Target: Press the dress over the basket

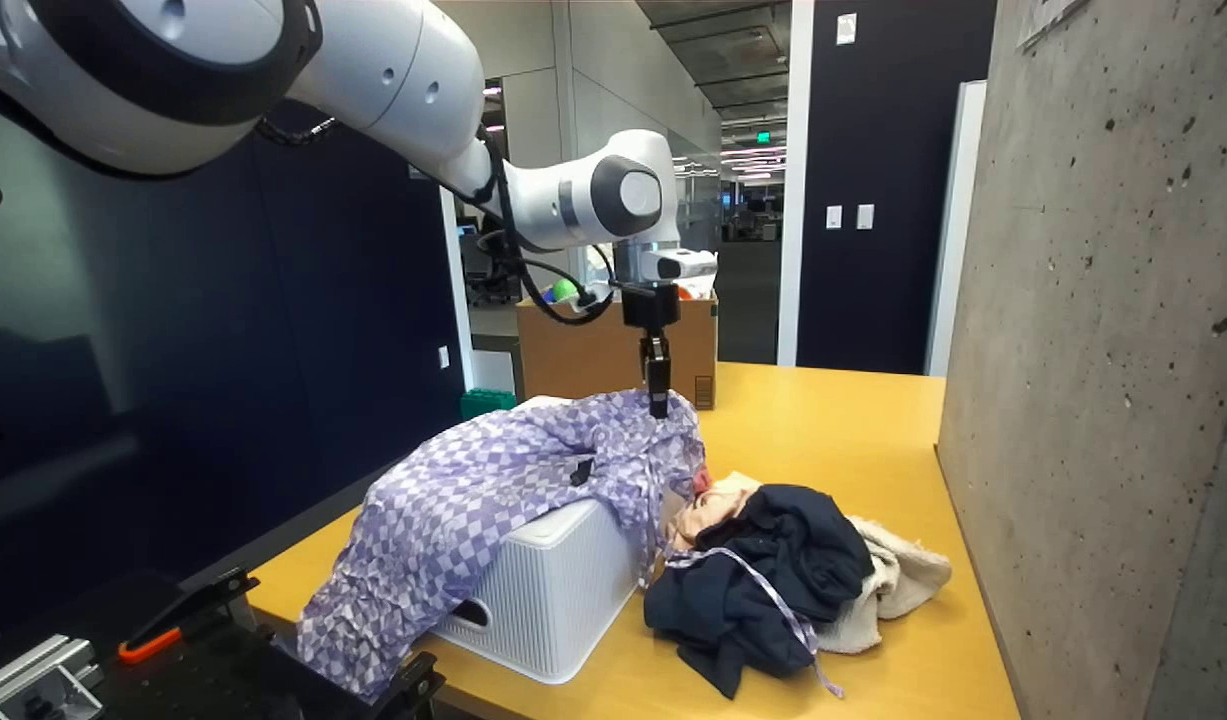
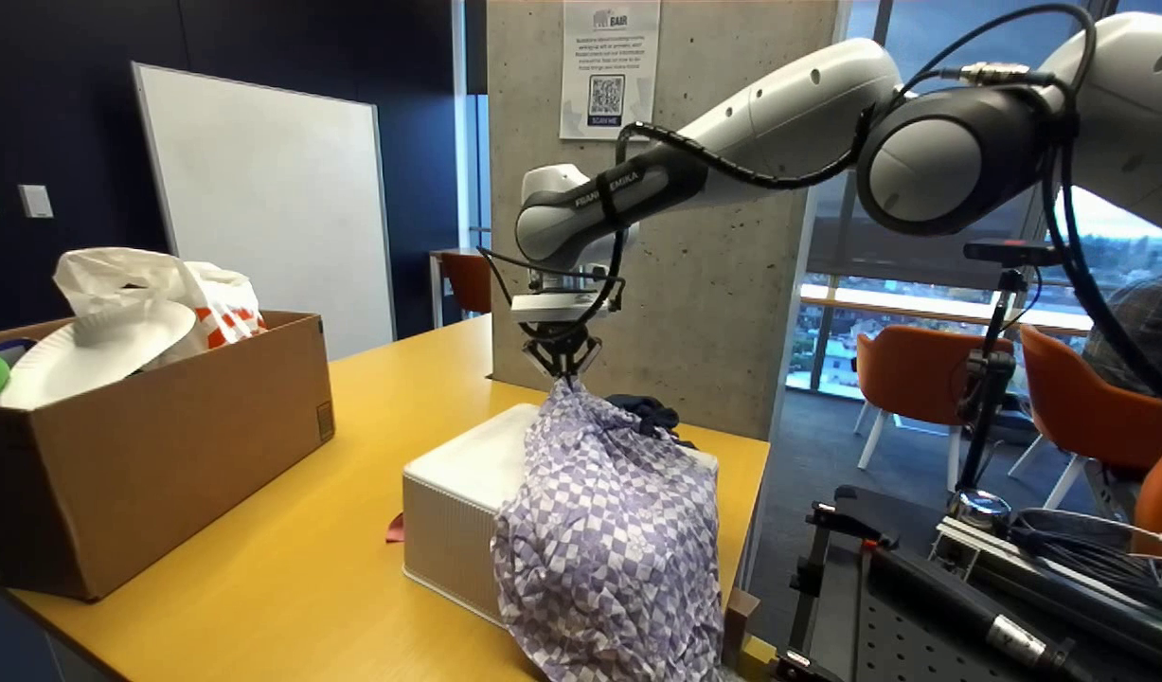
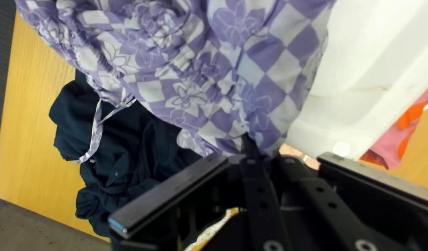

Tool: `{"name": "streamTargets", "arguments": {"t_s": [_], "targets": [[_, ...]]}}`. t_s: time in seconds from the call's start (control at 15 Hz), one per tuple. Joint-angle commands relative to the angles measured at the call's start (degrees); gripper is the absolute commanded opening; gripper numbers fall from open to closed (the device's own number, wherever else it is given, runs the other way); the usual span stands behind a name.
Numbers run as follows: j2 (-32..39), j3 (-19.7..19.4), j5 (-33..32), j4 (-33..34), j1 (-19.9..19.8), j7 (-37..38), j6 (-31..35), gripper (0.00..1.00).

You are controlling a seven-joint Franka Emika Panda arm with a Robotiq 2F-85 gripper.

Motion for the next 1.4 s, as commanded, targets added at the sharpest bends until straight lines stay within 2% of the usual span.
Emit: {"name": "streamTargets", "arguments": {"t_s": [0.0,0.2,0.4,0.8,1.33], "targets": [[6.4,-0.2,-1.5,13.3,-1.9,-2.6,-6.6,0.01],[10.1,-0.1,-1.5,20.9,-3.2,-4.7,-10.5,0.01],[11.7,0.8,-1.8,23.6,-3.4,-6.9,-11.5,0.01],[13.3,-0.4,-2.0,24.6,-1.9,-9.5,-10.0,0.01],[12.9,-2.6,-5.0,24.9,-2.1,-10.5,-9.5,0.01]]}}
